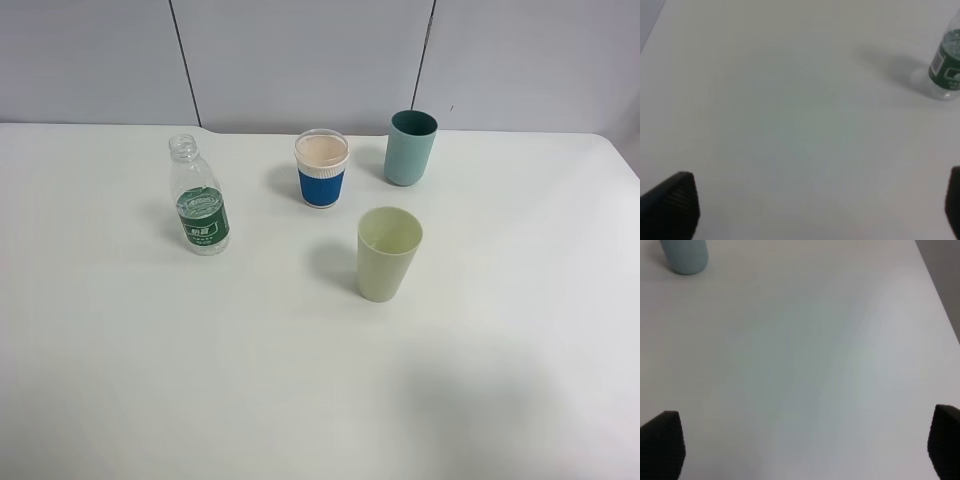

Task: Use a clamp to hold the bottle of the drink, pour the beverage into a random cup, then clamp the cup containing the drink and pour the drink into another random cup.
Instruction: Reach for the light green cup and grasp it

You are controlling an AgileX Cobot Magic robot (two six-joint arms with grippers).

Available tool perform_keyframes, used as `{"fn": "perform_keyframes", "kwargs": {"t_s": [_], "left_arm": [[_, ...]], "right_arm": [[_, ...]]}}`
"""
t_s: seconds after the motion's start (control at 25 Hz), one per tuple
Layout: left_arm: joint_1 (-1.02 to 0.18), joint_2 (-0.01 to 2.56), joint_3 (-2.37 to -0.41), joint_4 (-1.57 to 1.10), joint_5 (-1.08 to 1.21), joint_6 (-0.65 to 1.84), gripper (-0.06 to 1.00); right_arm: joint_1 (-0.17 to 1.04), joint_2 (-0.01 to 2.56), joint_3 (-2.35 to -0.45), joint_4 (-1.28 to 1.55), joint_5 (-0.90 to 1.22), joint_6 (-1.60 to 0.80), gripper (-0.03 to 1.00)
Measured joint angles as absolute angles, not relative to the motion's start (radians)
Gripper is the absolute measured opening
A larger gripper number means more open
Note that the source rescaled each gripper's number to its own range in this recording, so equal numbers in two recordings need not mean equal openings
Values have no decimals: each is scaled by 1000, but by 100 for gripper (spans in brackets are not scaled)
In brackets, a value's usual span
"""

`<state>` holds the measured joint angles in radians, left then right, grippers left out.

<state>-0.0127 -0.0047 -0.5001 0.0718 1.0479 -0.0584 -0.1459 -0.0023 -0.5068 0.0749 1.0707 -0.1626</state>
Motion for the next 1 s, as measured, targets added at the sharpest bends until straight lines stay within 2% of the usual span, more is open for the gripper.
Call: {"fn": "perform_keyframes", "kwargs": {"t_s": [1.0], "left_arm": [[-13, -5, -500, 72, 1048, -58, 100]], "right_arm": [[-146, -1, -507, 0, 1068, -54, 100]]}}
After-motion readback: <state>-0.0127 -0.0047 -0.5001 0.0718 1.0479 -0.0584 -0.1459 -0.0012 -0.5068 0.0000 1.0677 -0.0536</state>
